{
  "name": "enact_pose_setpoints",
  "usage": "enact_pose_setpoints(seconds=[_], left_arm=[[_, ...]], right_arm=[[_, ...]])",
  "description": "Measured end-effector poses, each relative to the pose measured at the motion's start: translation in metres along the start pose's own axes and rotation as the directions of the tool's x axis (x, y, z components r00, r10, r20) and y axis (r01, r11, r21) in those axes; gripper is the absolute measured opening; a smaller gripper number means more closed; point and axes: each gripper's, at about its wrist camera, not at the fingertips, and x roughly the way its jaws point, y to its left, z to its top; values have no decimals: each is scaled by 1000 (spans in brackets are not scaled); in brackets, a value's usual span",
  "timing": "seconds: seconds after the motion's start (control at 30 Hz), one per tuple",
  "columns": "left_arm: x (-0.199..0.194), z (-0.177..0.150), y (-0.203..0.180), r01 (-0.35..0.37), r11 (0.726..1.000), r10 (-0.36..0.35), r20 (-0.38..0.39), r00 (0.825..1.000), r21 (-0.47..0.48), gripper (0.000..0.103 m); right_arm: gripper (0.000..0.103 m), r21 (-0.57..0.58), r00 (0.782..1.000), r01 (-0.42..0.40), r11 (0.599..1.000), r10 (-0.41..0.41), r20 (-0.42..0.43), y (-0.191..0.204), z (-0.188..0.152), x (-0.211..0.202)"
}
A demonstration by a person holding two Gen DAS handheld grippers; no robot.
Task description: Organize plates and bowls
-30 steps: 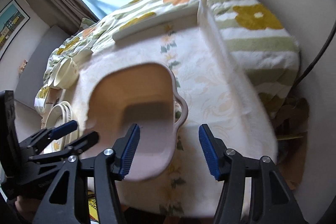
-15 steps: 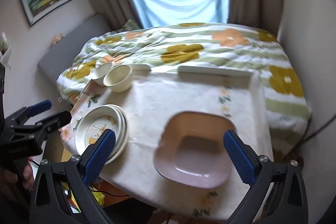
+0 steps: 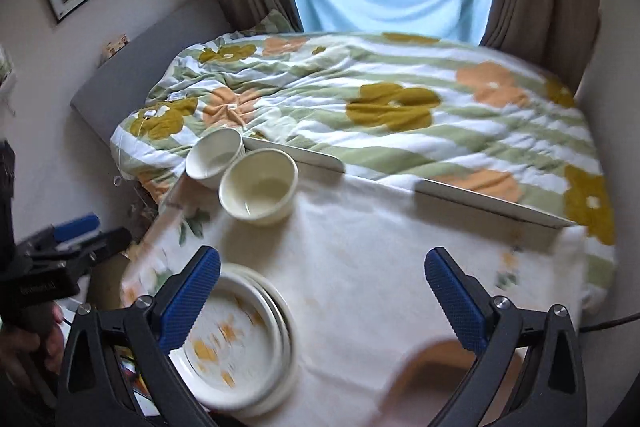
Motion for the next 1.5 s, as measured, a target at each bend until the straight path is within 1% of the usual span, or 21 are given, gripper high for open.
enact_pose_setpoints(seconds=[0.1, 0.13, 0.2, 0.23, 0.27, 0.3, 0.37, 0.4, 0.43, 0.47, 0.57, 0.6, 0.63, 0.73, 0.8, 0.9, 0.97, 1.07, 1.17, 1.27, 1.5], left_arm=[[35, 22, 17, 25, 1000, -26, -52, 998, -19, 100], [47, 27, 22, 32, 999, -33, -67, 997, -24, 98], [76, 39, 30, 53, 998, -57, -108, 992, -41, 89], [87, 42, 32, 60, 997, -66, -126, 990, -46, 82], [101, 46, 34, 66, 997, -72, -150, 986, -48, 76], [115, 48, 35, 72, 996, -79, -174, 982, -46, 73], [137, 51, 34, 81, 996, -88, -210, 974, -40, 57], [145, 52, 34, 87, 996, -93, -224, 970, -37, 52], [152, 54, 34, 92, 995, -97, -236, 967, -34, 44], [159, 54, 34, 91, 995, -96, -250, 963, -28, 39], [176, 57, 33, 102, 995, -103, -279, 955, -20, 30], [180, 57, 33, 105, 994, -106, -285, 953, -19, 25], [185, 58, 33, 110, 994, -110, -293, 950, -19, 23], [193, 59, 33, 113, 994, -110, -305, 946, -7, 21], [197, 60, 31, 131, 991, -126, -309, 943, -5, 15], [196, 60, 28, 123, 992, -112, -305, 946, 16, 14], [196, 60, 27, 120, 993, -109, -305, 946, 19, 14], [196, 60, 27, 119, 993, -107, -302, 947, 21, 13], [192, 61, 23, 105, 993, -87, -289, 953, 48, 13], [186, 63, 20, 103, 993, -83, -275, 958, 59, 14], [149, 63, -4, 121, 988, -95, -232, 968, 100, 14]], right_arm=[[102, 25, 998, 0, 1000, 1, -60, 8, 21, 43], [102, 28, 997, 2, 1000, 0, -80, 11, 26, 58], [101, 42, 993, 4, 999, 1, -114, 13, 34, 83], [100, 50, 991, 5, 999, 1, -135, 15, 37, 98], [91, 57, 988, 7, 998, 2, -155, 15, 38, 111], [81, 67, 983, 9, 998, 4, -183, 16, 39, 125], [72, 87, 975, 8, 996, 11, -220, 16, 39, 144], [65, 99, 971, 10, 995, 14, -239, 16, 39, 154], [62, 110, 967, 11, 994, 17, -253, 15, 38, 161], [59, 117, 965, 11, 993, 20, -261, 15, 38, 166], [55, 136, 958, 16, 991, 24, -285, 14, 38, 180], [52, 139, 956, 17, 990, 24, -294, 13, 38, 185], [50, 140, 954, 18, 990, 25, -300, 13, 39, 188], [38, 148, 946, 24, 989, 25, -323, 12, 39, 198], [25, 161, 942, 15, 987, 40, -333, 11, 40, 204], [15, 177, 943, 1, 984, 57, -327, 13, 40, 205], [13, 172, 944, 5, 985, 52, -325, 17, 41, 205], [13, 161, 944, 18, 987, 36, -328, 20, 41, 205], [13, 177, 946, 10, 984, 49, -321, 19, 41, 204], [13, 177, 950, 10, 984, 46, -308, 18, 41, 198], [13, 192, 969, -1, 981, 48, -244, 10, 43, 158]])
